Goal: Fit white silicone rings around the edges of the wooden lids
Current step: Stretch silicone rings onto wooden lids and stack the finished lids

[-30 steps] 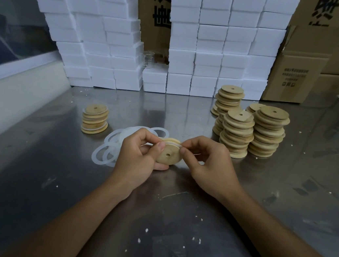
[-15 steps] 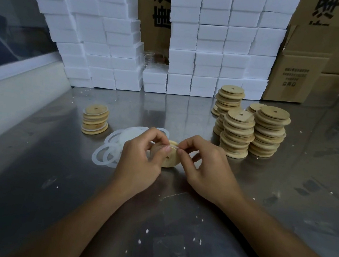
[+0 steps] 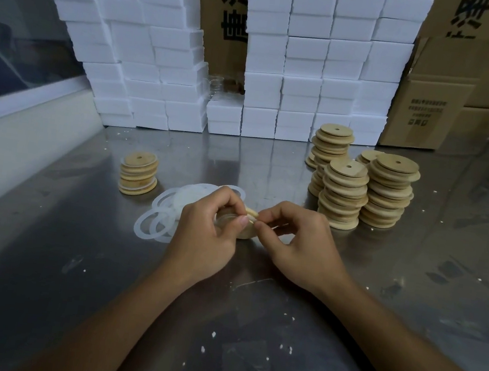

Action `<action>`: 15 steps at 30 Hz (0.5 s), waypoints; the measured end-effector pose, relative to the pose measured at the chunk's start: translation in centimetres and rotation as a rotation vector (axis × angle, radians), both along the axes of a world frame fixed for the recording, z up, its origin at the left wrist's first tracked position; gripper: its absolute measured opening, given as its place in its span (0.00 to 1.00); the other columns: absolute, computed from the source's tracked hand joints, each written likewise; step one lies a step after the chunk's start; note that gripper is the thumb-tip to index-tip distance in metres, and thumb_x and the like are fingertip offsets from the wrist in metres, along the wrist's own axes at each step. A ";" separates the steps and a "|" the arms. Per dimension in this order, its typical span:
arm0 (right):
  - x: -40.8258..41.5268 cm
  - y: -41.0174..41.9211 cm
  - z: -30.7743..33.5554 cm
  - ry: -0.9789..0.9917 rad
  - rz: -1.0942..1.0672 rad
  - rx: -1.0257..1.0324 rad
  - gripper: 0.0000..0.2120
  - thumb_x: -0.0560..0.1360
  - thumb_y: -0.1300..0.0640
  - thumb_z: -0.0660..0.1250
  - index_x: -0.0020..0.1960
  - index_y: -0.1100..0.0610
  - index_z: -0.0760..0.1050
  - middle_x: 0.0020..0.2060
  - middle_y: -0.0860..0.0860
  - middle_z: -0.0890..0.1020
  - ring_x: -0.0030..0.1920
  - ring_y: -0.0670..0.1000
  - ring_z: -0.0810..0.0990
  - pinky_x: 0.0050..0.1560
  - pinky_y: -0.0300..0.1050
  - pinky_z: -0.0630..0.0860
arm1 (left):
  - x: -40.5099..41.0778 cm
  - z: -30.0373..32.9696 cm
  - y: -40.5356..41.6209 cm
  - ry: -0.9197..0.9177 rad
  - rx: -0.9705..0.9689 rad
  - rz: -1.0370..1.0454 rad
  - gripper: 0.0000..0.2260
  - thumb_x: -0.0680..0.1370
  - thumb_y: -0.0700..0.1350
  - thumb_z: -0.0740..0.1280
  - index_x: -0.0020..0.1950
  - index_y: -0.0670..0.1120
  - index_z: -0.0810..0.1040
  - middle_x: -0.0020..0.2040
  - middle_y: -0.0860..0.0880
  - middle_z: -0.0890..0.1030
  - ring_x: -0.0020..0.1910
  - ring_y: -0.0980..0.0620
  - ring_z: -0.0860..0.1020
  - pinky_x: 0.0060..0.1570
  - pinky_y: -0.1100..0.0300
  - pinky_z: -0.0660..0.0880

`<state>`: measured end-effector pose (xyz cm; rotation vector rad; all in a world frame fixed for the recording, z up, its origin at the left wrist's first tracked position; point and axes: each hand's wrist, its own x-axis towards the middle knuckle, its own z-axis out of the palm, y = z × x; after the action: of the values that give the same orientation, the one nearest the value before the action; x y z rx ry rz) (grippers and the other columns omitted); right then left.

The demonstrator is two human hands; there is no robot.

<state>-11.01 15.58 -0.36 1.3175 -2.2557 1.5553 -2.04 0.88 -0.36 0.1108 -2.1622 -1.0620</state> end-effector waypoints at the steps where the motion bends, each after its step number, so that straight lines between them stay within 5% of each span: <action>1: 0.0 0.0 -0.1 -0.009 0.002 0.008 0.03 0.75 0.58 0.72 0.48 0.57 0.82 0.41 0.44 0.84 0.43 0.43 0.83 0.46 0.42 0.81 | 0.0 0.0 0.0 -0.001 0.004 0.007 0.11 0.75 0.38 0.71 0.41 0.54 0.75 0.40 0.58 0.78 0.44 0.50 0.80 0.39 0.44 0.80; 5: -0.3 0.0 -0.3 -0.013 -0.012 0.059 0.03 0.75 0.58 0.71 0.49 0.55 0.82 0.42 0.44 0.84 0.44 0.43 0.82 0.46 0.42 0.81 | -0.2 -0.1 -0.3 -0.016 0.119 0.026 0.11 0.76 0.37 0.70 0.41 0.52 0.74 0.42 0.50 0.80 0.44 0.45 0.81 0.38 0.44 0.81; 9: -0.3 -0.1 -0.3 -0.011 -0.030 0.026 0.03 0.75 0.59 0.71 0.48 0.56 0.81 0.42 0.45 0.84 0.43 0.43 0.82 0.44 0.43 0.81 | -0.3 -0.2 -0.2 -0.028 0.267 0.010 0.10 0.77 0.36 0.68 0.41 0.49 0.74 0.45 0.47 0.79 0.45 0.47 0.82 0.32 0.58 0.80; 15: 0.1 -0.1 -0.1 0.054 -0.067 -0.033 0.01 0.77 0.59 0.68 0.48 0.55 0.78 0.43 0.45 0.81 0.46 0.47 0.79 0.46 0.50 0.78 | -0.5 -0.3 -0.1 -0.092 0.347 -0.052 0.10 0.79 0.36 0.65 0.42 0.49 0.72 0.42 0.49 0.78 0.40 0.51 0.80 0.33 0.52 0.82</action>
<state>-10.94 15.43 -0.44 1.2465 -2.2084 1.5103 -2.56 0.82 -0.69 0.2684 -2.0500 -1.4813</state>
